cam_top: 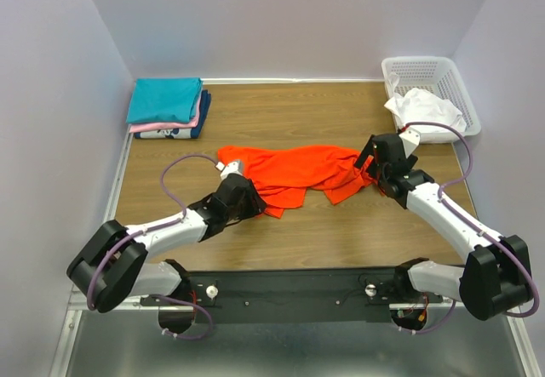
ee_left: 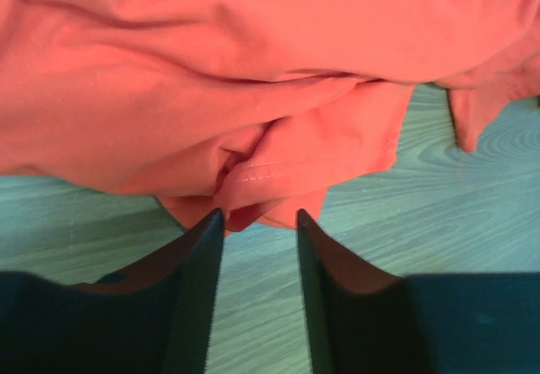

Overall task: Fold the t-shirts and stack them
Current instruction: Flatten the tshirt out

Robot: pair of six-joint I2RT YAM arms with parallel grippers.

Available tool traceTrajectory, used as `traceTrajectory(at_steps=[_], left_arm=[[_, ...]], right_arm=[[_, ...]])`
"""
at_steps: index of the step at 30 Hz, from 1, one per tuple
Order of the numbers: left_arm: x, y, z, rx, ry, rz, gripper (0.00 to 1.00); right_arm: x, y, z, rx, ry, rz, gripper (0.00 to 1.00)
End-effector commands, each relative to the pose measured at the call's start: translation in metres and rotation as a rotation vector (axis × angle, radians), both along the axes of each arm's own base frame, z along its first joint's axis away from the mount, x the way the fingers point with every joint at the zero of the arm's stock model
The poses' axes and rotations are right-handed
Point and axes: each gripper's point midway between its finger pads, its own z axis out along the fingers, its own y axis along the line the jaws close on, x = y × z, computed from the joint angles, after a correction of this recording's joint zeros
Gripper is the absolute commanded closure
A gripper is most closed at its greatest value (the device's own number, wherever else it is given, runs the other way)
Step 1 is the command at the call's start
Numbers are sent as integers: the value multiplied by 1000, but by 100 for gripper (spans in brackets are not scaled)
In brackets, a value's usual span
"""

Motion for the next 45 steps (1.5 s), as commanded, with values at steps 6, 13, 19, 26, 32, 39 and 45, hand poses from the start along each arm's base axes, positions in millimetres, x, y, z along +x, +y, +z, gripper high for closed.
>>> traceTrajectory(at_steps=[6, 13, 19, 26, 32, 39, 45], left_arm=[[11, 2, -7, 74, 1, 24, 58], [16, 0, -7, 87, 2, 32, 73], [20, 7, 7, 94, -36, 67, 100], [21, 33, 41, 104, -125, 152, 100], [17, 53, 65, 105, -193, 207, 100], [16, 65, 75, 104, -220, 254, 100], [16, 68, 79, 87, -236, 274, 100]], right_arm=[[-4, -9, -2, -21, -6, -43, 0], [-5, -10, -3, -22, -4, -43, 0], [-7, -11, -7, -24, 5, -46, 0], [-22, -5, -25, 32, 39, -31, 0], [-38, 36, -35, 194, 91, 156, 0], [-65, 84, -58, 206, 193, 387, 1], [-79, 106, -87, 87, 304, 429, 8]])
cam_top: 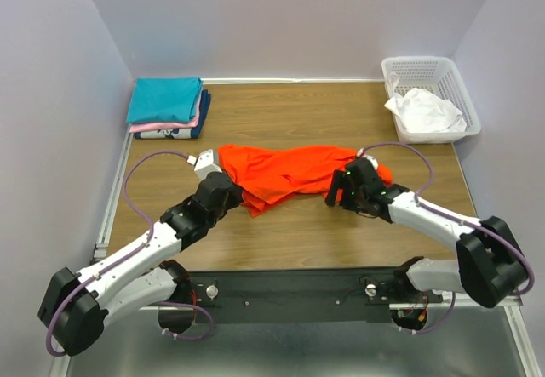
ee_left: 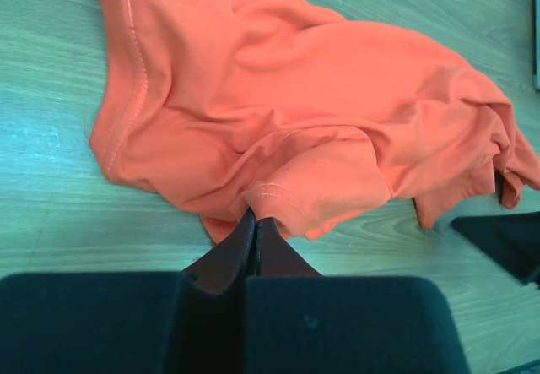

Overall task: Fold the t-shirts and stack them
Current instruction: Flatten the tshirt out

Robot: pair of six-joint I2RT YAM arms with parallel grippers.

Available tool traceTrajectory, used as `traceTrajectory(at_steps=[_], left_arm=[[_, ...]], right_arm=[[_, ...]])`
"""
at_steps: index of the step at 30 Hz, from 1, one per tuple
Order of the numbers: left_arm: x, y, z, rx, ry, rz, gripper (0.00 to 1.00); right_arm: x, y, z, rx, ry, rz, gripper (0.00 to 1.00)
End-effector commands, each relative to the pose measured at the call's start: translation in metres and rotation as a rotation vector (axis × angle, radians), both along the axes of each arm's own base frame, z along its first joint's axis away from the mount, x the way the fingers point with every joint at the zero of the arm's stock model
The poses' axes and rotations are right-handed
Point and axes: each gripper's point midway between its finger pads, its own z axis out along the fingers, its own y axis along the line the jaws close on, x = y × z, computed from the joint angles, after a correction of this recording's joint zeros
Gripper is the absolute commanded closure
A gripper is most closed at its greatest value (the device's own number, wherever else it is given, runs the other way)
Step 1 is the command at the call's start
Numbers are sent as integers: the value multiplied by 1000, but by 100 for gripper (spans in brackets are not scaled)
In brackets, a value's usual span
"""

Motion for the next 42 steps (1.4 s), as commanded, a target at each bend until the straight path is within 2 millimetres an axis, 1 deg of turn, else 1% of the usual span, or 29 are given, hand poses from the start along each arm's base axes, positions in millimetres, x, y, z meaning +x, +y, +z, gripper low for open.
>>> traceTrajectory(at_steps=[1, 2, 4, 5, 7, 9, 10, 11, 12, 13, 14, 15, 16, 17, 19, 20, 21, 23, 26, 29, 32, 33, 37, 38, 40, 42], left_arm=[[2, 12, 1, 22, -16, 57, 100], [2, 13, 1, 24, -17, 59, 100], [3, 13, 4, 21, -24, 65, 100], [4, 15, 5, 22, -25, 76, 100], [3, 19, 8, 17, -25, 103, 100], [3, 30, 12, 30, -27, 159, 100], [3, 36, 18, 20, -38, 190, 100], [2, 47, 19, 22, -35, 254, 100], [2, 54, 23, 15, -38, 291, 100], [0, 60, 30, -1, -52, 322, 100], [0, 70, 36, -29, -67, 392, 100], [-4, 79, 38, -20, -63, 420, 100], [-6, 85, 45, -39, -81, 444, 100], [-8, 92, 48, -43, -92, 475, 100], [-11, 98, 55, -70, -117, 492, 100], [-12, 99, 55, -73, -119, 494, 100], [-14, 102, 53, -75, -120, 502, 100], [-17, 105, 51, -76, -115, 511, 100], [-18, 108, 48, -66, -105, 526, 100], [-18, 108, 46, -61, -102, 524, 100], [-17, 108, 45, -51, -103, 526, 100], [-17, 109, 46, -51, -104, 529, 100], [-18, 110, 44, -47, -102, 530, 100], [-17, 109, 45, -52, -106, 530, 100], [-17, 109, 44, -54, -106, 529, 100], [-17, 109, 44, -55, -107, 531, 100]], right_arm=[[-5, 15, -9, -89, 27, 48, 11], [-4, 14, -13, -124, 31, 43, 13], [-5, 12, -16, -157, 37, 32, 14], [-2, 6, -15, -187, 26, 10, 14], [-2, -4, -16, -225, 24, -37, 14], [2, -13, -8, -241, -7, -91, 14], [3, -15, -5, -242, -19, -101, 13], [3, -19, -3, -251, -28, -118, 13], [5, -21, 4, -243, -51, -135, 13], [5, -25, 6, -244, -59, -152, 13], [4, -28, 8, -244, -64, -161, 12], [5, -37, 9, -242, -61, -188, 12], [7, -41, 14, -223, -76, -209, 12], [7, -54, 12, -222, -65, -248, 11], [9, -66, 16, -200, -71, -296, 11], [9, -68, 15, -185, -63, -303, 11], [9, -76, 14, -183, -57, -329, 11], [11, -87, 14, -178, -55, -368, 11], [13, -97, 12, -175, -40, -408, 11], [17, -100, 11, -160, -29, -429, 13], [18, -95, 5, -138, -6, -411, 16], [16, -91, 1, -126, 3, -402, 17], [11, -92, -17, -135, 48, -403, 20], [14, -87, -17, -112, 43, -392, 23], [16, -82, -22, -93, 50, -382, 27], [20, -75, -28, -73, 62, -362, 36]])
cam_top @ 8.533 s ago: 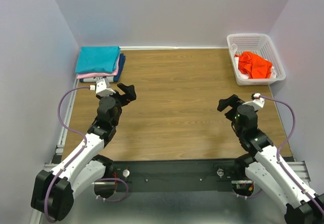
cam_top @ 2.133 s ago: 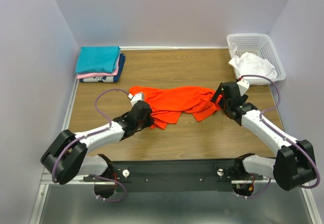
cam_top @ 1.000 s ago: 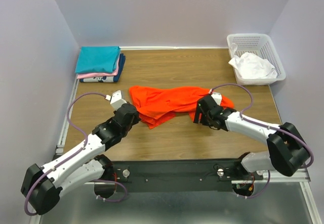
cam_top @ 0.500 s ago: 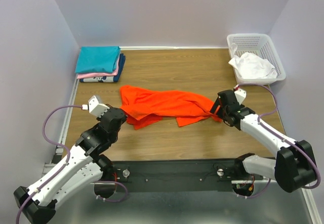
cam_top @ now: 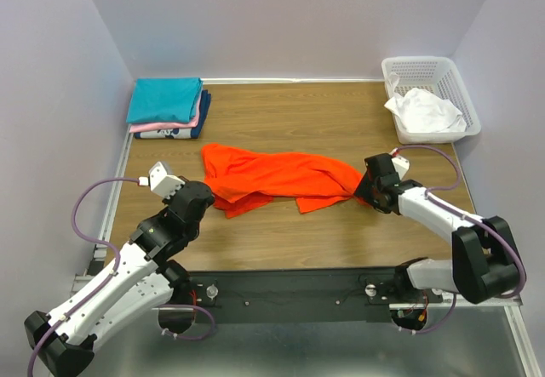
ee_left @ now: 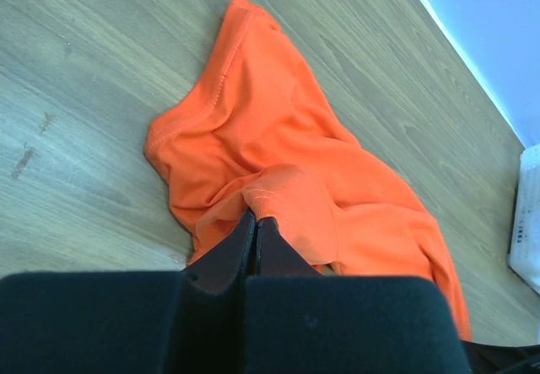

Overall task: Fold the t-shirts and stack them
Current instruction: Flatten the tshirt out

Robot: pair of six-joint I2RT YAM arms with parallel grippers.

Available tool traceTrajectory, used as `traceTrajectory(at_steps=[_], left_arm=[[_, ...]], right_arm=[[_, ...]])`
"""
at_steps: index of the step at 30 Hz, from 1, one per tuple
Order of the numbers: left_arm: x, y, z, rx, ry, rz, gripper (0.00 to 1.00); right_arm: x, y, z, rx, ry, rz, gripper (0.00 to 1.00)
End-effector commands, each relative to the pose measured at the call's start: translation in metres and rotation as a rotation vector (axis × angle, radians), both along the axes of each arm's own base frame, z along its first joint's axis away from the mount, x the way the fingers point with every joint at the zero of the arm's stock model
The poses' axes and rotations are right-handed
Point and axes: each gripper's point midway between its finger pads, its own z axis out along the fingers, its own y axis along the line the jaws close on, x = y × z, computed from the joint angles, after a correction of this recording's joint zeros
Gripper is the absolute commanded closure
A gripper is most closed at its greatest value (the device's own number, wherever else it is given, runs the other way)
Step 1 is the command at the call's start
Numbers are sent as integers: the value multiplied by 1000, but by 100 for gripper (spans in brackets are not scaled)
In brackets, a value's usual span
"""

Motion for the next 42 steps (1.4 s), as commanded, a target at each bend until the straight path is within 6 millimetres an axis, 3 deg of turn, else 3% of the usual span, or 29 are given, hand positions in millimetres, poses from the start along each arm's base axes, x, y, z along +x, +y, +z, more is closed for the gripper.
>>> traceTrajectory(at_steps=[1, 4, 6, 7, 11, 14, 15, 16, 18, 19, 20, 21, 22, 25, 26, 29, 30, 33, 37, 39, 42], left_arm=[[1, 15, 2, 18, -23, 74, 100], [2, 16, 3, 12, -31, 86, 100], [3, 15, 5, 2, -44, 89, 100], [4, 15, 6, 3, -47, 88, 100], [8, 18, 25, -9, -91, 114, 100], [14, 20, 65, -33, -173, 133, 100], [17, 22, 92, -31, -232, 135, 100], [18, 23, 107, -30, -263, 134, 100], [19, 28, 144, -2, -345, 132, 100], [17, 31, 172, -14, -399, 136, 100], [16, 34, 188, -10, -434, 141, 100], [12, 38, 219, -8, -494, 134, 100], [10, 40, 234, -7, -524, 131, 100], [-3, 50, 291, -2, -648, 120, 100], [-7, 51, 304, 6, -678, 105, 100], [-22, 55, 353, 33, -789, 64, 100], [-30, 59, 372, 17, -840, 59, 100], [-41, 58, 406, 44, -916, 12, 100], [-44, 59, 440, 87, -960, 11, 100], [-37, 58, 451, 118, -960, 41, 100], [-10, 49, 446, 168, -897, 89, 100]], right_arm=[[8, 13, -14, 67, 7, 13, 42], [11, 16, -19, 69, 19, 16, 86], [14, 16, -15, 72, 5, 14, 90], [17, 17, -12, 75, -8, 18, 99], [30, 21, 22, 92, -111, 45, 99], [48, 27, 78, 126, -260, 77, 99], [56, 29, 106, 131, -318, 82, 99], [58, 28, 131, 138, -381, 83, 99], [62, 24, 166, 130, -453, 78, 99], [65, 24, 203, 134, -534, 87, 99], [65, 23, 223, 133, -574, 91, 99], [63, 21, 239, 122, -603, 98, 99], [64, 21, 273, 134, -674, 104, 99], [55, 18, 325, 127, -773, 133, 99], [50, 19, 354, 143, -830, 149, 99], [29, 19, 402, 162, -931, 196, 99], [21, 18, 412, 162, -955, 212, 99], [9, 10, 439, 135, -1008, 208, 99], [3, 4, 460, 119, -1047, 198, 99], [14, 0, 459, 80, -1033, 167, 99], [38, -2, 451, 33, -989, 135, 99]])
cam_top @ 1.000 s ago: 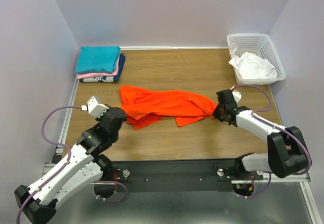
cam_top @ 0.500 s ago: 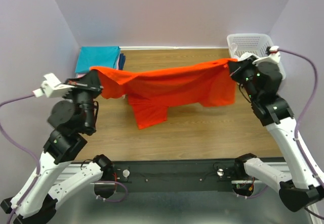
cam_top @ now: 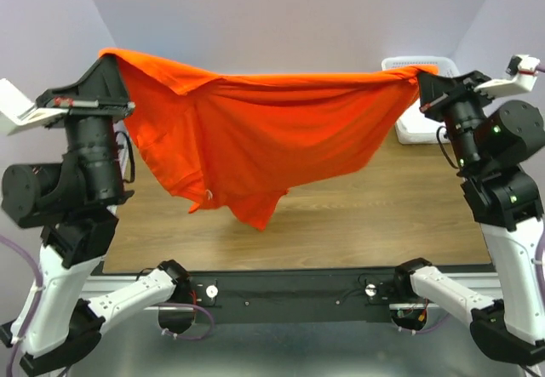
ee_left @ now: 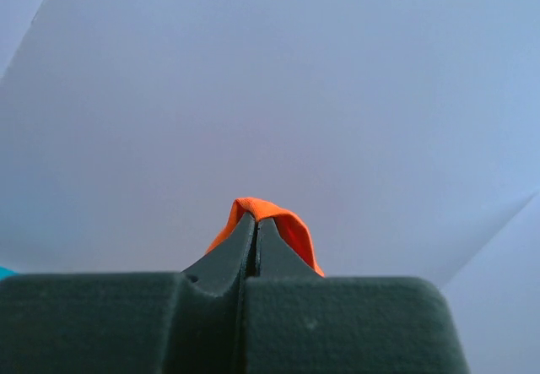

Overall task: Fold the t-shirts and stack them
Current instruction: Flatten the tshirt out

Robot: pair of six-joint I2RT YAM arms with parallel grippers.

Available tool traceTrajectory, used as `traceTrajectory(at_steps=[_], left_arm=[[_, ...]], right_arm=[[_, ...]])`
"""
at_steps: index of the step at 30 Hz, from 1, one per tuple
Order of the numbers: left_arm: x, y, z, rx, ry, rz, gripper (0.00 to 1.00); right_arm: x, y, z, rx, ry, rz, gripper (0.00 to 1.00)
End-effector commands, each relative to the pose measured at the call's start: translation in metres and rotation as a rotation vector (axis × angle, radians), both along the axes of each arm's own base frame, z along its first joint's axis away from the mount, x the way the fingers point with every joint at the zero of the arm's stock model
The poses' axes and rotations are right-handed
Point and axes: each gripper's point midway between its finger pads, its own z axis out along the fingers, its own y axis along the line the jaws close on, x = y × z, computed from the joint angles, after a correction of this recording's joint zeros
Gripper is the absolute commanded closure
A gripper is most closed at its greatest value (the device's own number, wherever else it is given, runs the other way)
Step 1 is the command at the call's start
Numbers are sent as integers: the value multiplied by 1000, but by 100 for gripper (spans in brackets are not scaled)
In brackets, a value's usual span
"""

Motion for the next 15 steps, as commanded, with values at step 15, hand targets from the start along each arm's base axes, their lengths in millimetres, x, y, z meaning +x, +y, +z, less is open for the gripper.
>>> traceTrajectory(at_steps=[15], left_arm=[[277, -37, -16, 417, 165, 130, 100]], right_arm=[[206, -21, -80, -212, 264, -112, 99]])
